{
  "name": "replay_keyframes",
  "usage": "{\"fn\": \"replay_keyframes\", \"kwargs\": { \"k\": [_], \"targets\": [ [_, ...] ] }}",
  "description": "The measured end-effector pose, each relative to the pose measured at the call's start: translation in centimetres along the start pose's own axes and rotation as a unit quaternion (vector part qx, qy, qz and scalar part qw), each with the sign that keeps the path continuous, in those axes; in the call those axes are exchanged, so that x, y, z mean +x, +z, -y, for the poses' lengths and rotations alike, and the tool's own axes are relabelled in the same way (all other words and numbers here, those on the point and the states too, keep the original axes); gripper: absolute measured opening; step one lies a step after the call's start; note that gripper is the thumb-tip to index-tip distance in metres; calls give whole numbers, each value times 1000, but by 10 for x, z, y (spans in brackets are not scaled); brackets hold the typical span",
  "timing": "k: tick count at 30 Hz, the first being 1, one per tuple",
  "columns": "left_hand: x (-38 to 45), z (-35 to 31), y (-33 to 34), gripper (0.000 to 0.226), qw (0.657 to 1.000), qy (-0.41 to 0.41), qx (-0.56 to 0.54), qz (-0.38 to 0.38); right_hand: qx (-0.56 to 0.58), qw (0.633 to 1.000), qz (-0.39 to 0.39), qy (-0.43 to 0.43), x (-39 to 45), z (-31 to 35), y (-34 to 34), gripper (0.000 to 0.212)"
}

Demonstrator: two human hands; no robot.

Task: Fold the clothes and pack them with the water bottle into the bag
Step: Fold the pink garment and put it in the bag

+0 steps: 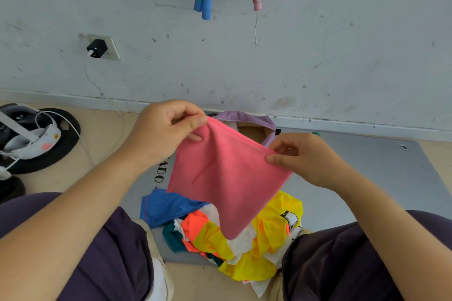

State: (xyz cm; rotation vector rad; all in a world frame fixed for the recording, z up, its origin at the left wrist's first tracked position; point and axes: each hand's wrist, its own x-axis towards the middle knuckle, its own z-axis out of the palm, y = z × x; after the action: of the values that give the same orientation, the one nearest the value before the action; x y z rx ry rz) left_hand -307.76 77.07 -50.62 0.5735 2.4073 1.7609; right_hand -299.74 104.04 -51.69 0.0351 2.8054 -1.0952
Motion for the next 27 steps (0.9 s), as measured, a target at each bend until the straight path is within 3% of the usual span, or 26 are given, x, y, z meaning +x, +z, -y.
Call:
{"fn": "replay_keyframes", "kwargs": {
  "k": [5, 14, 18, 21, 24, 27],
  "targets": [
    [3, 12, -19, 16, 996, 1, 74, -45, -98, 994, -44, 29, -1, -18, -14, 17],
    [-9, 36, -16, 9, 990, -17, 142, 6, -149, 984, -102, -8, -6, -26, -18, 8],
    [-10, 44, -12, 18, 988, -21, 154, 22, -130, 978, -157, -35, -8, -27, -18, 10],
    [-8, 47, -11, 13, 988, -40, 145, 17, -135, 974, -176, -47, -8, -29, -19, 7],
    [-6, 48, -8, 20, 993, -93, 76, 3, -57, 986, -155, -9, -8, -31, -18, 6],
    [-5, 44, -5, 22, 992, -125, 15, -27, 5, 987, -156, 26, -8, -34, -19, 19]
  ]
}}
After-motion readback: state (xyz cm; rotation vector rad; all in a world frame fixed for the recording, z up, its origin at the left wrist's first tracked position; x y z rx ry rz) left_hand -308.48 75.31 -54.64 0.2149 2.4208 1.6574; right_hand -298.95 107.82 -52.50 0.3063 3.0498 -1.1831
